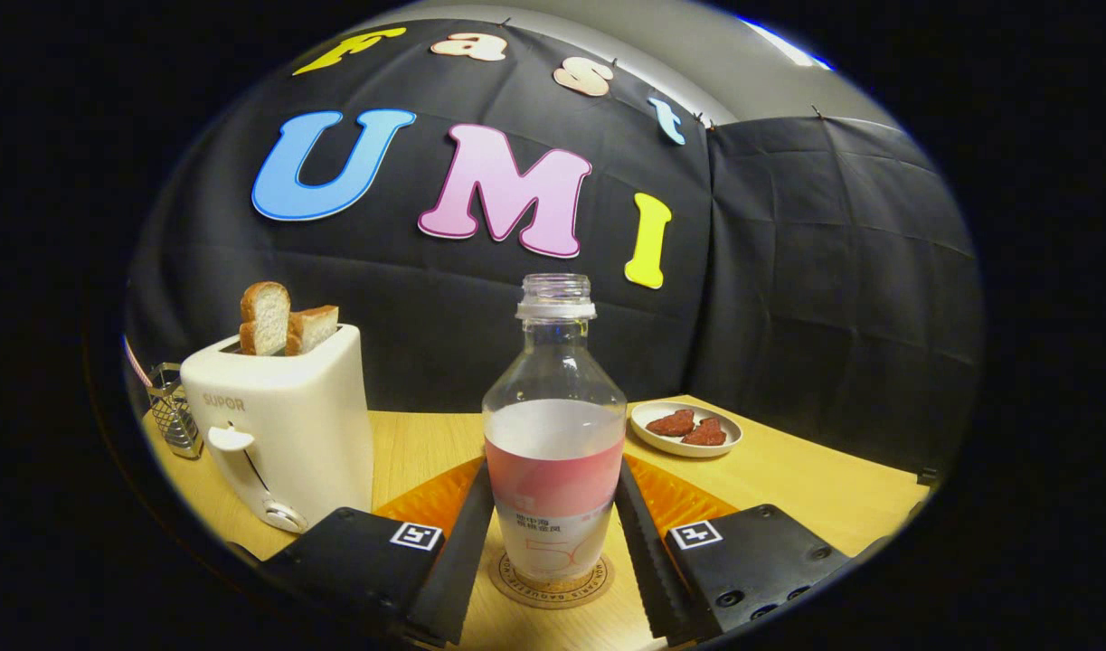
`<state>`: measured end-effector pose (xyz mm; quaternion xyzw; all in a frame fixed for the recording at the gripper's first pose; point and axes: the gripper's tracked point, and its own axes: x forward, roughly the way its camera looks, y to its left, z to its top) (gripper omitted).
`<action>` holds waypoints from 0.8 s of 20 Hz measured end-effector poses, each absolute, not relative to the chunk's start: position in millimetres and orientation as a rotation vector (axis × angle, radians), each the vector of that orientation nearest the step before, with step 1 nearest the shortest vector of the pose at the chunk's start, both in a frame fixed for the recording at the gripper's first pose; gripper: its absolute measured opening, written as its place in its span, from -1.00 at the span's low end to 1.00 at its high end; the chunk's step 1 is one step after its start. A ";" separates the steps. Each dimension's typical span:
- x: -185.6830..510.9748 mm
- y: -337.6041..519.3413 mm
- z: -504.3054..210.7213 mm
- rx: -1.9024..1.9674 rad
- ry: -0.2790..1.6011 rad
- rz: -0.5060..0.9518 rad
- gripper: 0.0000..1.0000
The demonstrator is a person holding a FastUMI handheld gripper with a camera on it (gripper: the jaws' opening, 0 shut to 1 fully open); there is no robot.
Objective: Take the bottle from table, then pour the juice into the cup, finally place the bottle on the coaster
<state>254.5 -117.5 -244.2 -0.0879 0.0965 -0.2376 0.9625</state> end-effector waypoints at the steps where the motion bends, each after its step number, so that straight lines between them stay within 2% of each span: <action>1: 254.8 -118.5 -248.5 -0.174 0.203 -0.489 0.52; 13: 255.9 -128.3 -261.7 -0.157 0.214 -0.522 0.56; 15: 254.4 -128.0 -264.8 -0.154 0.223 -0.525 0.66; 16: 256.0 -126.0 -265.6 -0.142 0.228 -0.516 0.88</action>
